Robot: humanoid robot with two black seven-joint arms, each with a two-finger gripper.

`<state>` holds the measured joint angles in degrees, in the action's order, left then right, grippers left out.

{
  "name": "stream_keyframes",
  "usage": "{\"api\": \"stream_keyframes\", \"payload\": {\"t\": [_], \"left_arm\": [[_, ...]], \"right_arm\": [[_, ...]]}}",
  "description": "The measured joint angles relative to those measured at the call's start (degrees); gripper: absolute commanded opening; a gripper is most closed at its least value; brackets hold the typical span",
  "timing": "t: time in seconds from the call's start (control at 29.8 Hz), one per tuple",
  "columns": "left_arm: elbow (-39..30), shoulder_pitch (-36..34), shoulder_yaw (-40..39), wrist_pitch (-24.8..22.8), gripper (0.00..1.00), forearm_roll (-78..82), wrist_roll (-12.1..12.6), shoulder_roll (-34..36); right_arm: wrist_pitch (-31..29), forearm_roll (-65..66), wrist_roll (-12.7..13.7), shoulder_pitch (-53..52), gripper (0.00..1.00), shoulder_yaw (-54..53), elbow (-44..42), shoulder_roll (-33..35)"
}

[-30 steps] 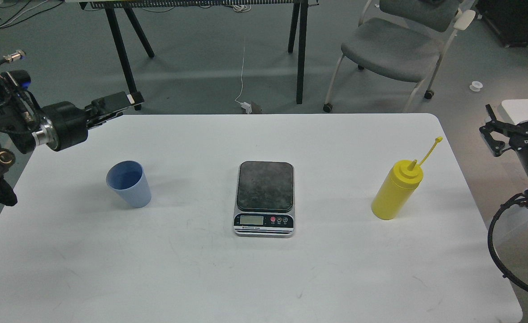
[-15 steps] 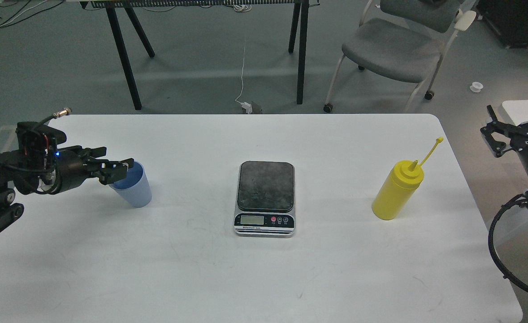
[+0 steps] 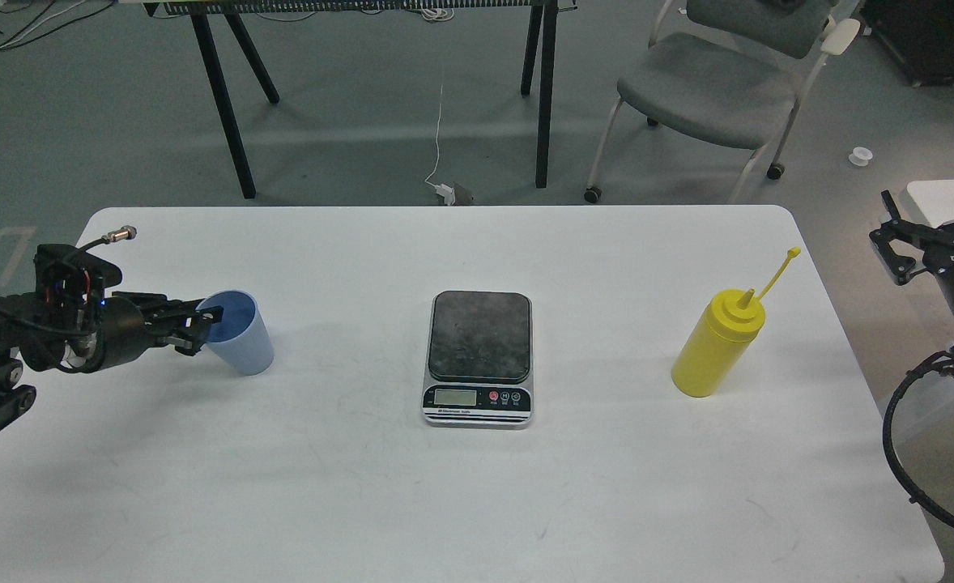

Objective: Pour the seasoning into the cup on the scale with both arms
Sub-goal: 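Carry the cup with the left gripper and set it on the scale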

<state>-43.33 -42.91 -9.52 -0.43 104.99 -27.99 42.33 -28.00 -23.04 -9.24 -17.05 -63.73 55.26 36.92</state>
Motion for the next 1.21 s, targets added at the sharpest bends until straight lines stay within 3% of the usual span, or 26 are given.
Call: {"api": "stream_keyframes", "payload": {"t": [0.27, 0.47, 0.64, 0.87, 1.21], "left_arm": [[-3.65, -6.65, -0.14, -2.58, 0.04, -4.30, -0.01, -1.24], [-12.26, -17.71, -0.07, -11.91, 0.04, -4.21, -0.01, -2.34], [-13.07, -22.45, 0.96, -17.39, 0.05, -2.80, 1.03, -10.91], [-9.58, -22.62, 5.77, -17.92, 0.05, -1.71, 5.54, -18.82], [-4.90, -21.35, 6.52, -17.68, 0.07, -1.64, 6.35, -24.82]], "right_arm": [[0.00, -0.01, -0.08, 0.00, 1.00, -0.90, -0.02, 0.00], [0.00, -0.07, -0.12, 0.00, 1.00, -1.98, 0.01, 0.00], [0.00, -0.07, -0.16, 0.00, 1.00, -2.30, 0.00, 0.00], [0.00, -0.07, -0.08, 0.00, 1.00, -3.54, -0.02, 0.00], [0.00, -0.07, -0.07, 0.00, 1.00, -3.69, 0.04, -0.06]]}}
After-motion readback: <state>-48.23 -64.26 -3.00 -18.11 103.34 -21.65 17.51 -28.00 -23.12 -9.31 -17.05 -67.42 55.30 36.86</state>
